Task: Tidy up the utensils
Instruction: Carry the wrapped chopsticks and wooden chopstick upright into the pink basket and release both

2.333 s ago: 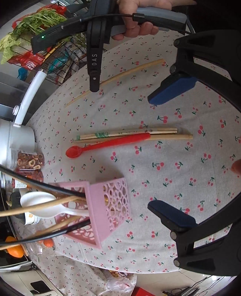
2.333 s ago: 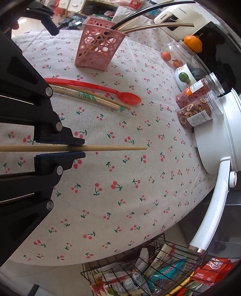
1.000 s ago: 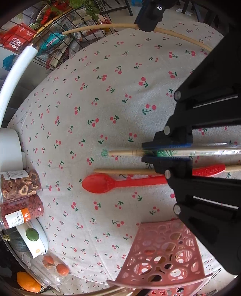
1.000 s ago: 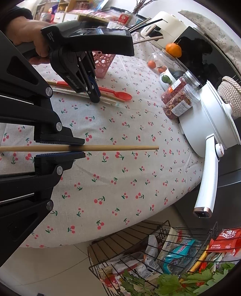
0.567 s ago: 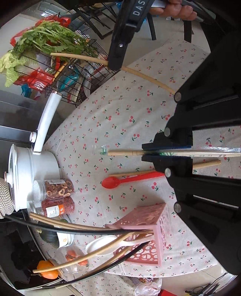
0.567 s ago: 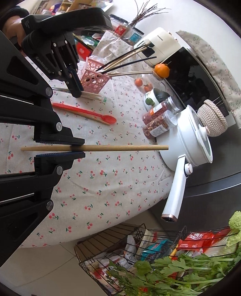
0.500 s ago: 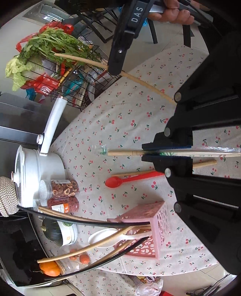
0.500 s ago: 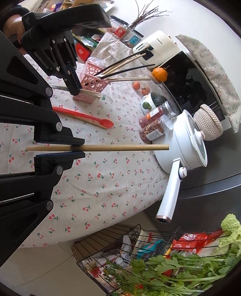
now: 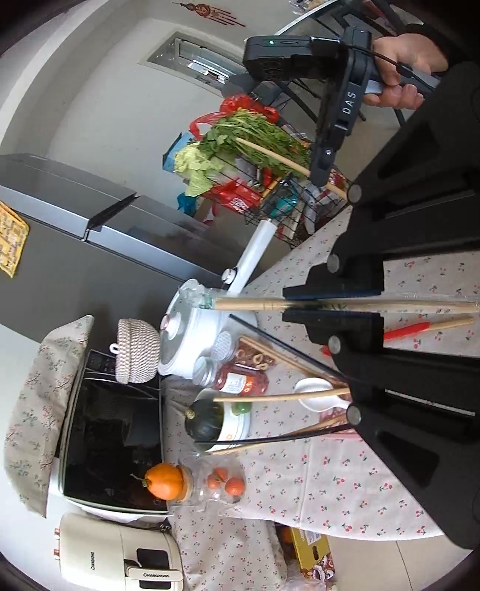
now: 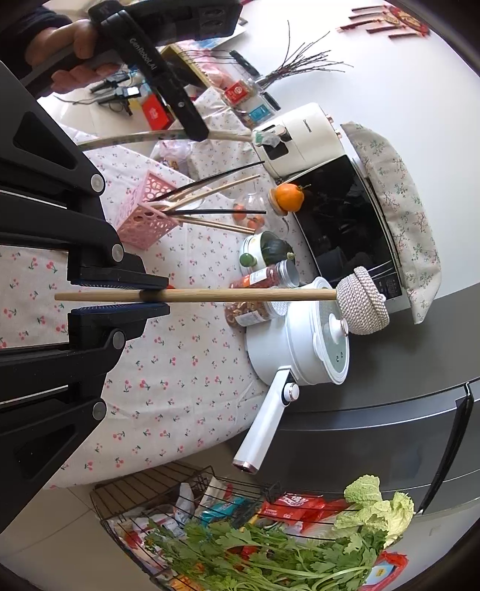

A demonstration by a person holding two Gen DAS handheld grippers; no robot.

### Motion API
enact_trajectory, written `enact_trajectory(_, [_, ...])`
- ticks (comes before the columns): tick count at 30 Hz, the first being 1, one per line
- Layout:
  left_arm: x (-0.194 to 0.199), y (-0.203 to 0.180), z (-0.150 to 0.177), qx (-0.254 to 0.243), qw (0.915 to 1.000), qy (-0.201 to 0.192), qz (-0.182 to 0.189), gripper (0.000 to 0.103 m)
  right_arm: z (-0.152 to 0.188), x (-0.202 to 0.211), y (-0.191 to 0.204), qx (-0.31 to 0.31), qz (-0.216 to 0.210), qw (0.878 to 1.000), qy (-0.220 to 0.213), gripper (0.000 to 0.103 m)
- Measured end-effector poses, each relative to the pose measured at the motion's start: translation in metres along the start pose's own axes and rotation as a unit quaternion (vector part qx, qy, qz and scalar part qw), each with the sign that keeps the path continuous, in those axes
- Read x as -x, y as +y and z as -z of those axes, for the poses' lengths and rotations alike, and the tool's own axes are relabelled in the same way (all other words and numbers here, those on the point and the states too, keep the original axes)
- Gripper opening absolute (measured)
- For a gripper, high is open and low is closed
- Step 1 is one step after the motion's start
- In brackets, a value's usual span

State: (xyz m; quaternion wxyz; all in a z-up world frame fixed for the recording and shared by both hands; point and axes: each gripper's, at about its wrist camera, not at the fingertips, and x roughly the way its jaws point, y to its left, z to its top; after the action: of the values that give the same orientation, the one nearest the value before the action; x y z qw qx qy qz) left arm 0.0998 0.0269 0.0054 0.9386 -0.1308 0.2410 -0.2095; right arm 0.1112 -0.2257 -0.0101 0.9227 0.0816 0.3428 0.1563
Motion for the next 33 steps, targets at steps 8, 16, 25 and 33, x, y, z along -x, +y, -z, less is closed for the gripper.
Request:
enact_trajectory(8, [-0.01,0.02,-0.015,-0.03,0.9908,-0.112,-0.071,0.006,-0.007,-0.026,0.012,0.003,-0.013,1.0,0.012,0.007])
enact_trajectory(16, [-0.039,0.029,0.0,-0.08,0.9749,-0.156,-0.138,0.006,-0.006,-0.036,0.016,0.012,-0.018,1.0,0.022,0.007])
enact_trajectory(25, [-0.054,0.044,0.015,-0.087,0.9737,-0.138,-0.159,0.007,-0.004,-0.044,0.011,0.011,-0.012,0.999,0.033,0.007])
enact_trajectory(33, [-0.046,0.043,0.008,-0.062,0.9792,-0.055,-0.185,0.054,-0.006,-0.039,0.02,0.011,-0.023,0.999,0.022,0.007])
